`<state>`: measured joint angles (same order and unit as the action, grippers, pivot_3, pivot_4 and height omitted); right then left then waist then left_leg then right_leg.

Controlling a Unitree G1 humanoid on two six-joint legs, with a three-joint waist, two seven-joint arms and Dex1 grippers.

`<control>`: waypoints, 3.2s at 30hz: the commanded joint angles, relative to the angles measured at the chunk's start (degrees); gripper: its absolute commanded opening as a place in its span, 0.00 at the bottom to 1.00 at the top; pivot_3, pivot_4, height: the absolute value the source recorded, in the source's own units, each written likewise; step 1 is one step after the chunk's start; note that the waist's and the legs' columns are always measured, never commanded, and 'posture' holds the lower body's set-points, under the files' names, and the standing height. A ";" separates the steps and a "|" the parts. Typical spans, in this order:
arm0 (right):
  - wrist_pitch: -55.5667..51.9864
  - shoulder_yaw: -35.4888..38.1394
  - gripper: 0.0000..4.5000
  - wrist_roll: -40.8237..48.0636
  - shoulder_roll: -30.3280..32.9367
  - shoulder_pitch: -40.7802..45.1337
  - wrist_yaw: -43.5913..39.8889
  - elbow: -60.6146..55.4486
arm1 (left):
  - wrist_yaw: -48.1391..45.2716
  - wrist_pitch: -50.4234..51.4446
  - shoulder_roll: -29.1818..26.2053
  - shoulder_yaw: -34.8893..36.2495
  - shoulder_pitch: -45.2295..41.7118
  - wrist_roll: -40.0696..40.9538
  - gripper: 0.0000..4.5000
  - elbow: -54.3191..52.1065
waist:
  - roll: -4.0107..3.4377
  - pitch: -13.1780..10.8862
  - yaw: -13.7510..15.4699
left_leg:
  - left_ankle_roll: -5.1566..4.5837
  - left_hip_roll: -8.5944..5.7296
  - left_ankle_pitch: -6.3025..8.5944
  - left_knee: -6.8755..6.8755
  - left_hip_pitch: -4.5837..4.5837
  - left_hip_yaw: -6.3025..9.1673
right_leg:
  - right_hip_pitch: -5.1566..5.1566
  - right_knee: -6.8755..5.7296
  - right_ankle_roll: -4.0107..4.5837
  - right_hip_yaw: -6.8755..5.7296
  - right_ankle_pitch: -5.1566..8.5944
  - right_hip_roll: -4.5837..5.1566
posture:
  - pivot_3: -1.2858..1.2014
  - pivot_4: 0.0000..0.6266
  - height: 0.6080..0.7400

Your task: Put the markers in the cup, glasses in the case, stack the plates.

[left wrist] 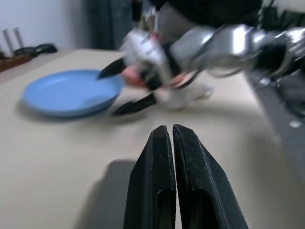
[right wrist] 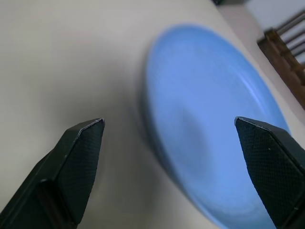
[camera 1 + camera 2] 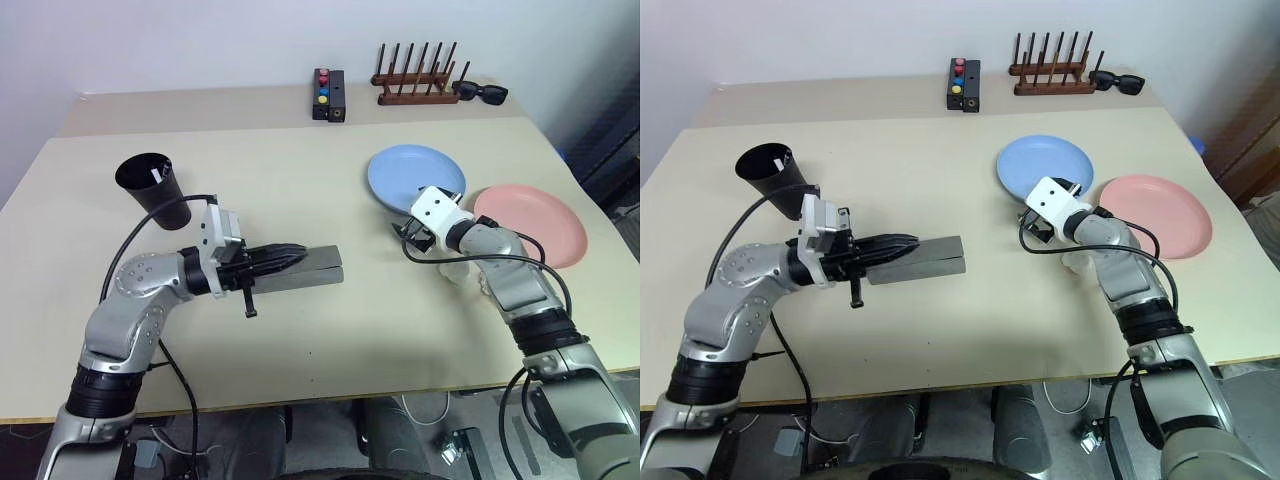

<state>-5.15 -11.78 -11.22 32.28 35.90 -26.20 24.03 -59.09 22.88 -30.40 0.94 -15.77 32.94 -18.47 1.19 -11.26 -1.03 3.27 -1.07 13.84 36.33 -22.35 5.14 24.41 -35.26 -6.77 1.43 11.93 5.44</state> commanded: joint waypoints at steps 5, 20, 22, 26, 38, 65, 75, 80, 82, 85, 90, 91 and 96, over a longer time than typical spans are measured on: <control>8.24 -1.21 0.50 -4.39 -0.54 3.89 2.80 8.00 | 4.40 1.95 0.82 0.78 0.77 1.95 0.02 -3.57 | 0.00 0.00 -0.15 | 0.00 0.00 0.00 -0.01 0.01 -0.01 | 0.00 0.00 0.00 0.01 0.00 -0.01 | 0.52 0.24 0.95; 15.68 1.23 0.01 -10.87 8.14 -3.21 2.97 -7.70 | 7.57 1.24 4.04 -1.50 -0.01 1.55 0.02 -1.51 | -0.02 -0.01 0.15 | 0.00 -0.02 0.00 0.00 -0.02 -0.01 | 0.00 0.04 0.02 0.02 0.01 0.00 | 0.52 0.24 0.95; 13.03 4.23 0.01 -9.29 11.02 -5.96 1.21 -12.28 | 7.08 0.92 4.16 -1.81 -0.57 1.53 0.02 -0.55 | -0.02 -0.01 0.22 | 0.00 -0.02 0.00 0.00 -0.02 -0.01 | 0.00 0.04 0.03 0.02 0.01 0.00 | 0.52 0.24 0.95; 6.34 12.78 0.01 -5.27 16.96 -15.31 -3.43 -21.04 | 5.31 -0.54 5.27 -3.26 -2.27 0.92 0.02 2.68 | -0.02 0.00 0.41 | 0.00 -0.03 0.00 0.02 -0.03 -0.01 | -0.05 0.07 0.16 0.02 0.09 0.01 | 0.52 0.24 0.95; 0.67 21.70 0.01 -2.11 20.18 -28.98 -5.49 -23.41 | 2.82 -3.18 8.43 -6.11 -4.48 -0.40 0.02 6.65 | -0.11 0.05 -0.09 | -0.01 -0.01 0.00 0.02 0.09 -0.12 | -0.09 0.05 0.22 0.08 0.09 0.01 | 0.52 0.24 0.95; -11.55 23.86 0.87 21.61 15.49 -35.22 -19.72 -38.99 | 5.90 0.16 8.60 -5.80 -5.50 1.10 0.02 3.79 | -0.09 0.04 0.35 | -0.01 -0.02 0.01 0.11 0.04 -0.08 | -0.16 0.08 0.20 0.08 0.10 0.02 | 0.52 0.24 0.95; -12.86 20.40 0.70 20.33 12.01 -33.66 -16.74 -35.34 | 6.22 0.89 8.36 -5.44 -4.56 1.61 0.02 2.61 | -0.09 0.04 0.33 | -0.01 -0.02 0.01 0.12 0.05 -0.08 | -0.16 0.07 0.21 0.07 0.10 0.01 | 0.52 0.24 0.95; -12.71 20.31 0.13 20.10 12.28 -33.63 -16.90 -35.36 | 6.20 1.69 8.06 -5.46 -4.56 1.91 0.02 1.99 | -0.09 0.04 0.33 | -0.01 -0.02 0.01 0.13 0.04 -0.08 | -0.16 0.08 0.21 0.07 0.10 0.02 | 0.52 0.24 0.95; -12.53 20.39 0.01 19.98 12.39 -33.41 -16.80 -35.57 | 6.02 2.03 7.88 -5.55 -4.75 1.98 0.02 1.92 | -0.09 0.04 0.32 | -0.01 -0.02 0.01 0.12 0.04 -0.08 | -0.16 0.08 0.21 0.07 0.10 0.02 | 0.52 0.24 0.95; -11.79 21.62 0.01 19.97 11.96 -31.47 -15.29 -35.77 | 5.50 2.79 7.28 -6.13 -5.18 1.96 0.02 1.76 | -0.10 0.04 0.25 | -0.01 -0.02 0.01 0.13 0.04 -0.08 | -0.16 0.08 0.20 0.07 0.10 0.02 | 0.52 0.24 0.95; -11.82 24.88 0.01 18.99 11.54 -26.48 -9.99 -32.13 | 5.59 2.58 7.05 -6.79 -5.67 0.91 0.02 1.44 | -0.09 0.04 0.27 | -0.01 -0.02 0.01 0.12 0.05 -0.08 | -0.15 0.07 0.20 0.07 0.10 0.01 | 0.52 0.24 0.95; -11.53 25.20 0.01 18.28 11.80 -25.81 -9.06 -31.17 | 5.58 2.41 6.97 -7.00 -5.78 0.57 0.02 1.44 | -0.09 0.04 0.43 | -0.01 -0.02 0.01 0.12 0.04 -0.08 | -0.15 0.08 0.21 0.07 0.10 0.01 | 0.52 0.24 0.95; -12.85 27.64 0.01 14.50 13.39 -21.27 -1.97 -21.88 | 6.18 0.14 7.81 -7.75 -6.38 -1.60 0.02 1.77 | -0.09 0.04 0.43 | -0.01 -0.03 0.01 0.15 0.00 -0.09 | -0.16 0.11 0.21 0.07 0.10 0.02 | 0.52 0.24 0.95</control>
<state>-18.16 13.31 4.72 44.08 13.79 -30.41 0.43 -53.24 25.03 -23.09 -6.52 -21.11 31.97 -14.82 1.10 -11.21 -0.60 3.26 -1.11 13.84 36.48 -22.34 5.05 24.25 -35.16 -6.56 1.50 12.03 5.46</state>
